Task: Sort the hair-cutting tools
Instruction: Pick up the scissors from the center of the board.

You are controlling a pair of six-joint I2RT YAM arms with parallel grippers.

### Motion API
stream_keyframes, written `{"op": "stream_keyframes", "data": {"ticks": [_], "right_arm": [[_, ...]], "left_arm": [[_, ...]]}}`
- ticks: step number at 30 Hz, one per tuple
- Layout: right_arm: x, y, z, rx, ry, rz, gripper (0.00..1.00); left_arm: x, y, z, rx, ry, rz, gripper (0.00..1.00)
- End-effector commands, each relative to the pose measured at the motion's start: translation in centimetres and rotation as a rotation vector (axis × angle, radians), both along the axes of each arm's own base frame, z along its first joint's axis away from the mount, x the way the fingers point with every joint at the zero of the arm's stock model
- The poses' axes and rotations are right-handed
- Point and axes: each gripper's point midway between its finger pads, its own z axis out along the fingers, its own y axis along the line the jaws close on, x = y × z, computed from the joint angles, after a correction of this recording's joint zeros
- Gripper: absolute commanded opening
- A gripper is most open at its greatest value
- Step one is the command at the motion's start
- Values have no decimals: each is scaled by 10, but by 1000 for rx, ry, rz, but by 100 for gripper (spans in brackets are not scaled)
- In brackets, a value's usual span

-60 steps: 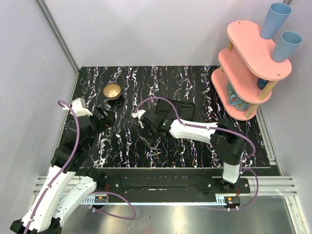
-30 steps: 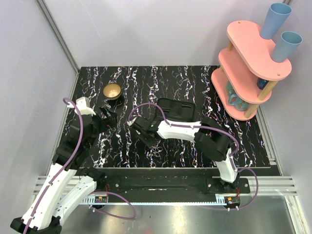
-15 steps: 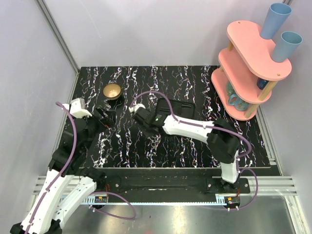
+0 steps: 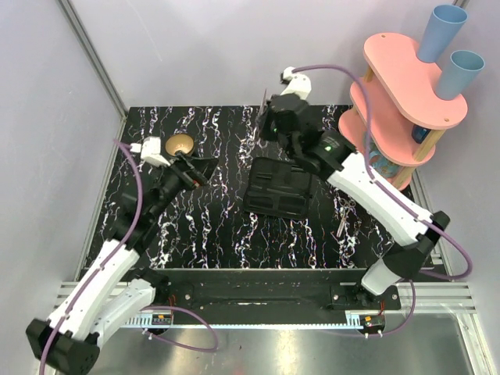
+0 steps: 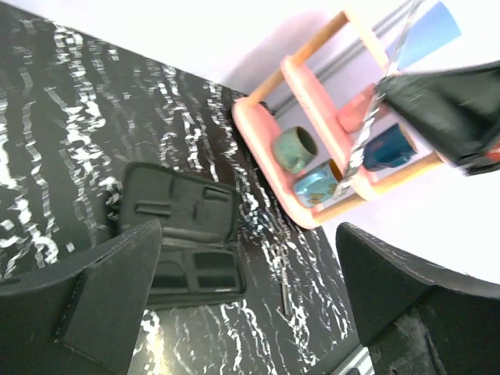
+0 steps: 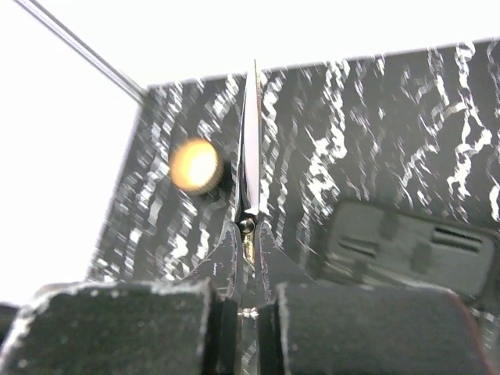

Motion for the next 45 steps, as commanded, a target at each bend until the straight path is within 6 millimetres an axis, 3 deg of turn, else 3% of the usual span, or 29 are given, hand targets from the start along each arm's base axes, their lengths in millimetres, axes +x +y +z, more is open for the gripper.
{"op": "stream_keyframes", "data": {"ticks": [1, 3, 4, 5, 9, 18, 26, 32, 35, 36, 37, 38, 40, 43, 45], "right_arm": [[-4, -18, 90, 234, -152, -106, 0], [-6, -21, 104, 272, -175, -107, 0], [-8, -23, 113, 294, -191, -105, 0], [-10, -23, 120, 311, -202, -94, 0], [-14, -23, 137, 345, -228, -72, 0], [-18, -19, 143, 375, -226, -46, 0], [-25, -15, 147, 413, -213, -8, 0], [-26, -17, 146, 418, -207, -13, 0], [-25, -18, 144, 410, -205, -18, 0], [-25, -19, 143, 407, -203, -19, 0], [-25, -18, 139, 402, -196, -19, 0], [-24, -20, 138, 397, -194, -22, 2], [-25, -18, 132, 361, -187, 10, 44], [-28, -23, 130, 261, -217, 57, 86], [-23, -39, 126, 211, -207, 59, 94]], "left_arm": [[3, -39, 76, -131, -246, -197, 99], [17, -55, 72, -119, -234, -241, 99], [16, -59, 89, -142, -296, -259, 99], [21, -65, 91, -156, -308, -273, 99], [4, -82, 139, -193, -487, -371, 99], [-6, -115, 150, -125, -545, -496, 99], [27, -133, 138, -114, -468, -478, 97], [32, -144, 143, -107, -484, -519, 63], [37, -147, 140, -81, -466, -515, 39], [37, -145, 141, -71, -476, -506, 23], [38, -144, 142, -63, -478, -495, 15], [42, -142, 140, -51, -461, -477, 6], [46, -141, 136, -15, -448, -460, 0], [48, -141, 124, 47, -406, -468, 0], [43, -140, 114, 74, -363, -502, 0]]}}
